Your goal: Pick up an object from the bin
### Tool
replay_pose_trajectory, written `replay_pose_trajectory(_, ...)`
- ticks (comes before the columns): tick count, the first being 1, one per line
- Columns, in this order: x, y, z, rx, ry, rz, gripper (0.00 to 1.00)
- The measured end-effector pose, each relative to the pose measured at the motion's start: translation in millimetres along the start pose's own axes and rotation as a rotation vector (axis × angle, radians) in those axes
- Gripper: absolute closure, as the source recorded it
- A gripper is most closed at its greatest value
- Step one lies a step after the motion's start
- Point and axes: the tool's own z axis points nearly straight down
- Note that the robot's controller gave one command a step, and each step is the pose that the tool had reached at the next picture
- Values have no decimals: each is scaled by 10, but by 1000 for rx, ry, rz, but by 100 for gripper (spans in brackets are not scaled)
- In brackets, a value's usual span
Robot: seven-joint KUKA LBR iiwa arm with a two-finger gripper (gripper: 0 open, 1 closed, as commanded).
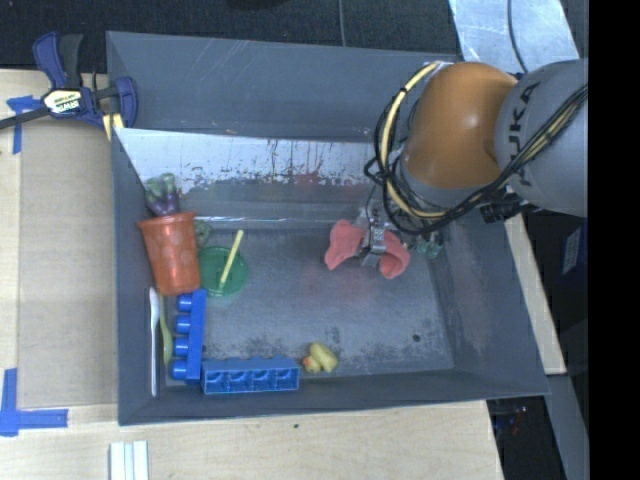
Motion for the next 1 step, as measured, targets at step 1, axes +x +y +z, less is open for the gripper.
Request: replay_pose_trajectory(1,-133,-162,-761,1,6,23,100)
